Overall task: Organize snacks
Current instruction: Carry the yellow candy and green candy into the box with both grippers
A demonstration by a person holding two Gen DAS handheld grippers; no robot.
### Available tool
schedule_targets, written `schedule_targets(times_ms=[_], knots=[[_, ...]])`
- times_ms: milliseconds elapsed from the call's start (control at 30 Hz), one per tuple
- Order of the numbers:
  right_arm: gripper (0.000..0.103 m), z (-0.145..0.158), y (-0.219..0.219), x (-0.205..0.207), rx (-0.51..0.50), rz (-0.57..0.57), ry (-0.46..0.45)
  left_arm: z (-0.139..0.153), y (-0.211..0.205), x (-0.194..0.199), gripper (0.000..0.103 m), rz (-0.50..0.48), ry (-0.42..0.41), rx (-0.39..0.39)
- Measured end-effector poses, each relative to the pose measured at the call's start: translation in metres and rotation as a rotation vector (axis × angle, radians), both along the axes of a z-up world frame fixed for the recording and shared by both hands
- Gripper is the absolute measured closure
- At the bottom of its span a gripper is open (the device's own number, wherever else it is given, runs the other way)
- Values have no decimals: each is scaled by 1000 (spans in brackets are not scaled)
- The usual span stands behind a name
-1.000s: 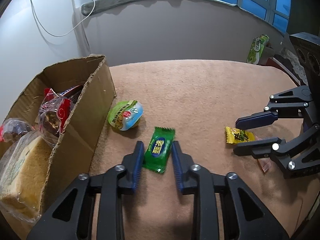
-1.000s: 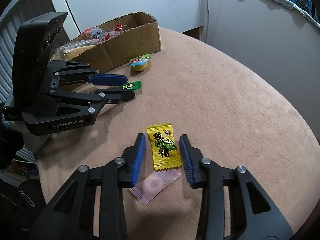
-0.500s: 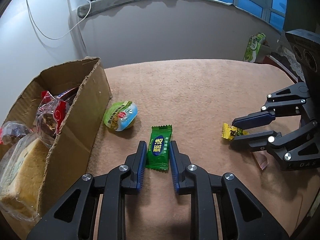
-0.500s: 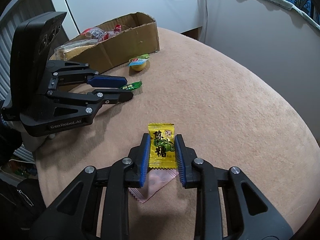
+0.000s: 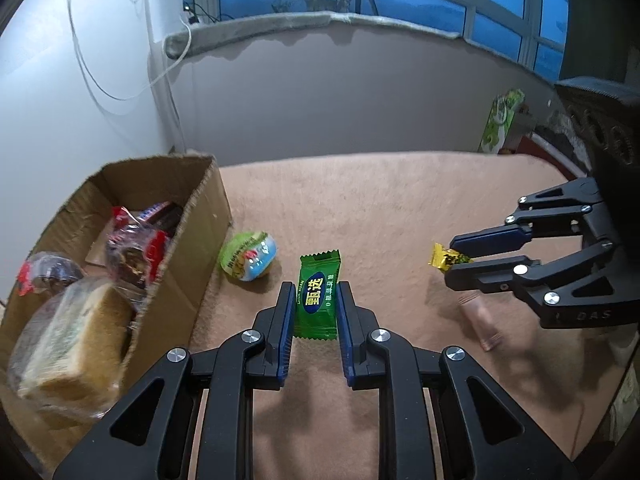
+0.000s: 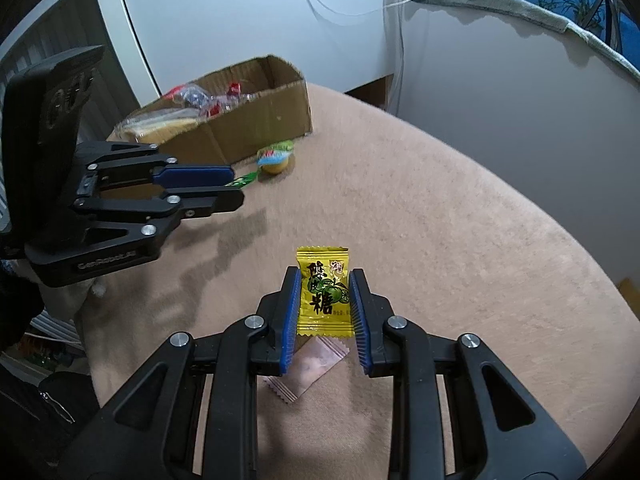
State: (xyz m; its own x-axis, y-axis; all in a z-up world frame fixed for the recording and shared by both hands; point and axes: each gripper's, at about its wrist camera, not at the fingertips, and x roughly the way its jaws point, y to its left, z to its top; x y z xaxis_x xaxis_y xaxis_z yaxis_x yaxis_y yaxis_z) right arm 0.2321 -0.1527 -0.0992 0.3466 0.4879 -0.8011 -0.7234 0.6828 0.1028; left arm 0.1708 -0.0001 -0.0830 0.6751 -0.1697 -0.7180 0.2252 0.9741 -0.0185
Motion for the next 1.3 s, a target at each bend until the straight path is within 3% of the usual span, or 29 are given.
schedule_targets(times_ms=[267,600,1300], knots=[[78,38,9,-1,43,-3,-61,36,28,-25,85,49,-87,-35],[78,83,51,4,86,17,-137,69,79,-49,85,139,-170,-39],[78,99,150,36,110,84,-154,74,158,-49,85,291,-216,-7]])
